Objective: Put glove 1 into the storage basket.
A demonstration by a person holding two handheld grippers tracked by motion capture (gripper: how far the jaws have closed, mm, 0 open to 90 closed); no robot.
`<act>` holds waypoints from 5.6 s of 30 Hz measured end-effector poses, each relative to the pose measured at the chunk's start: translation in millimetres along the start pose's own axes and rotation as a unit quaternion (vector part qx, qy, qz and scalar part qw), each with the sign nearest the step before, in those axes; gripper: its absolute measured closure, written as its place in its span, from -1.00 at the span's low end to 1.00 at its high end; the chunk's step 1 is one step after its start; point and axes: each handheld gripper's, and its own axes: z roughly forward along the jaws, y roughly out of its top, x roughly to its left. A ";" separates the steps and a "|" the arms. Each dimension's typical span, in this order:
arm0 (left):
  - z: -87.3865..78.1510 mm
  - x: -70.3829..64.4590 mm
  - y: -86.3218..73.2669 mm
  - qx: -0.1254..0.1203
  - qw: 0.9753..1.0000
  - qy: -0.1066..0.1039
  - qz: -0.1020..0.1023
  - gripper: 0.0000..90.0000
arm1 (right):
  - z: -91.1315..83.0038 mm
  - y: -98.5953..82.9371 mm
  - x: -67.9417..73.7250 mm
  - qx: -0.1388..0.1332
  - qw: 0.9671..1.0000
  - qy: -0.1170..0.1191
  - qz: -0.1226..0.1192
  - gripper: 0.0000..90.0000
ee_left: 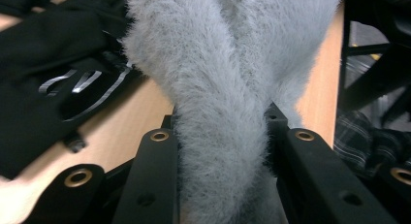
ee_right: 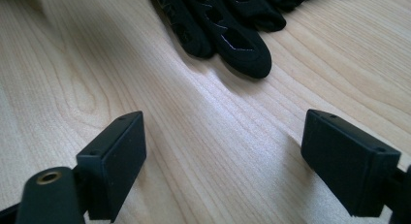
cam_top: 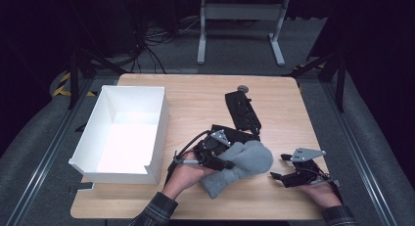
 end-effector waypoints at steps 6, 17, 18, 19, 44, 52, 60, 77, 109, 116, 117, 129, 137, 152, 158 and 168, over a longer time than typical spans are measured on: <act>-22.3 0.2 7.2 -0.018 1.000 0.022 -0.011 0.55 | 0.2 0.1 0.1 0.000 1.000 -0.003 0.000 -0.64; -71.1 5.3 23.4 -0.025 0.998 0.059 -0.021 0.54 | 0.4 0.2 0.1 0.001 1.000 -0.003 -0.001 -0.66; -74.5 5.7 24.3 -0.026 0.997 0.062 -0.023 0.54 | 0.4 0.2 0.2 0.001 1.000 -0.003 0.000 -0.66; -79.8 6.8 25.6 -0.026 0.997 0.064 -0.024 0.54 | 0.4 0.2 0.2 0.001 1.000 -0.003 0.000 -0.66; -215.5 42.0 -5.2 -0.098 0.973 0.179 -0.105 0.54 | 0.5 0.2 0.1 0.002 1.000 -0.003 0.000 -0.66; -243.2 51.5 -37.8 -0.117 0.961 0.202 -0.145 0.54 | 0.5 0.2 0.1 0.002 1.000 -0.003 0.000 -0.66; -242.7 70.8 -80.2 -0.108 0.948 0.224 -0.201 0.54 | 0.5 0.2 0.0 0.001 1.000 -0.003 -0.001 -0.66; -199.0 116.1 -146.0 -0.079 0.917 0.227 -0.319 0.54 | 0.5 0.2 0.0 0.001 1.000 -0.004 0.000 -0.66; -197.8 119.9 -134.3 -0.059 0.888 0.335 -0.309 -0.38 | 0.6 0.2 -0.1 0.001 1.000 -0.004 0.000 -0.66; -206.9 104.6 -113.1 -0.085 0.905 0.313 -0.276 -0.41 | 0.6 0.2 0.0 0.001 1.000 -0.004 0.000 -0.66; -207.3 101.0 -108.3 -0.094 0.908 0.307 -0.270 -0.41 | 0.6 0.2 0.0 0.001 1.000 -0.004 0.000 -0.66; -182.7 71.1 -60.2 -0.102 0.942 0.252 -0.195 -0.58 | 0.6 0.2 0.0 0.001 1.000 -0.004 0.000 -0.66; -157.9 52.8 -35.9 -0.100 0.957 0.224 -0.155 -0.64 | 0.6 0.2 0.0 0.001 1.000 -0.004 0.000 -0.66; -89.2 14.7 -5.6 -0.081 0.976 0.181 -0.090 -0.67 | 0.5 0.2 0.0 0.001 1.000 -0.004 0.000 -0.66; -61.9 3.8 -11.7 -0.070 0.980 0.172 -0.077 -0.68 | 0.5 0.2 0.0 0.001 1.000 -0.004 0.000 -0.66; -30.1 -4.0 -41.8 -0.064 0.984 0.161 -0.050 -0.73 | -0.4 4.3 1.4 0.015 1.000 -0.002 0.008 -0.63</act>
